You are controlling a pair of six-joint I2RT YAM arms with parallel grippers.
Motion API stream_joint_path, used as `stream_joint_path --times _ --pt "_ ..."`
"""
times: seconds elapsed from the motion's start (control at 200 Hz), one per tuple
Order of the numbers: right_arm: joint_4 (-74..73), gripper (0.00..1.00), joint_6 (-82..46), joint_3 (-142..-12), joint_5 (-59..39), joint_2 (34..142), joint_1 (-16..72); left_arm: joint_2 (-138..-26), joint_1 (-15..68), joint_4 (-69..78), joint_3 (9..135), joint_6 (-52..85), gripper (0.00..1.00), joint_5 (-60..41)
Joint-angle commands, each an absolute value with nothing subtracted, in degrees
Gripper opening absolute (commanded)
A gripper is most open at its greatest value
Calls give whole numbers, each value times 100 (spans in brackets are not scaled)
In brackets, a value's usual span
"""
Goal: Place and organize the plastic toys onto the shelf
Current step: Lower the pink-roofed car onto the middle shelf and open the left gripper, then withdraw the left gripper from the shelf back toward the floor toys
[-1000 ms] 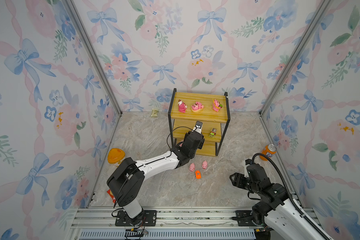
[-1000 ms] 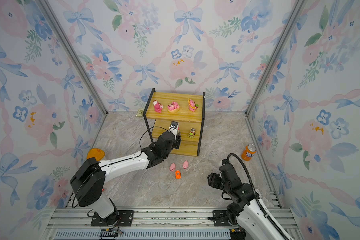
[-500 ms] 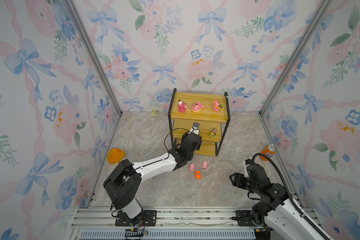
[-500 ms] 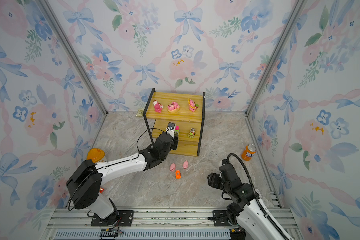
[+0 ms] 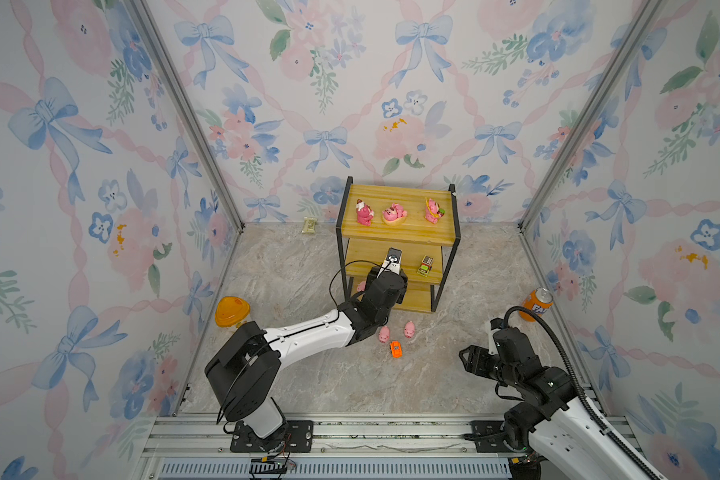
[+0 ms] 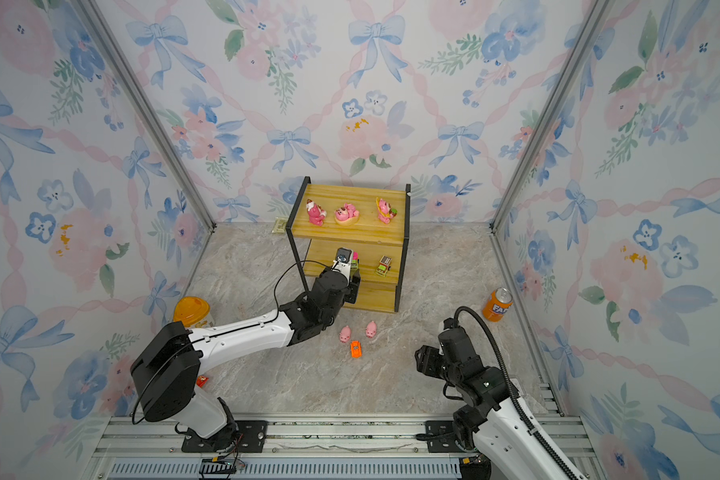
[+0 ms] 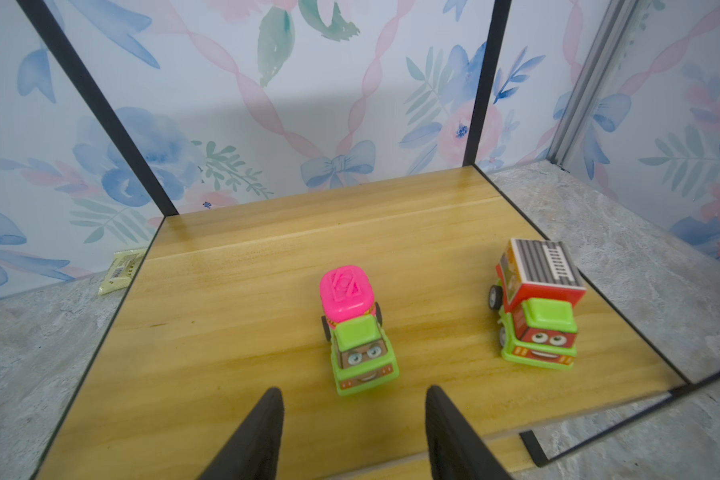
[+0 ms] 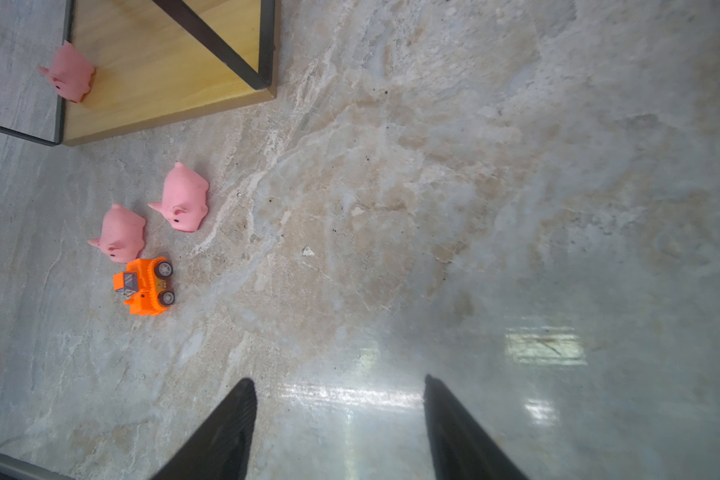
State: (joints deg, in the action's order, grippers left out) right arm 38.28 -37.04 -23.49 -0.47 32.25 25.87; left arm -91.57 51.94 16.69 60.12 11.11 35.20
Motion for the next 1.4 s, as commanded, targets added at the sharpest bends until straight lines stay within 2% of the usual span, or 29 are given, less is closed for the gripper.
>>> stream_joint_path --times 0.0,0.46,1.05,1.395 --pt "3762 66 -3682 -2259 -94 3209 2529 -9340 5307 1839 6131 1180 57 3827" --pt "3771 66 -3673 -2241 -117 3129 2531 -9951 5341 1876 6596 991 60 4390" --pt "3753 66 -3678 -2232 -105 3157 2531 -9616 5078 1873 6184 1003 64 4780" --pt "3735 66 -3671 -2232 -106 3164 2531 -9367 5017 1880 6013 995 64 4559"
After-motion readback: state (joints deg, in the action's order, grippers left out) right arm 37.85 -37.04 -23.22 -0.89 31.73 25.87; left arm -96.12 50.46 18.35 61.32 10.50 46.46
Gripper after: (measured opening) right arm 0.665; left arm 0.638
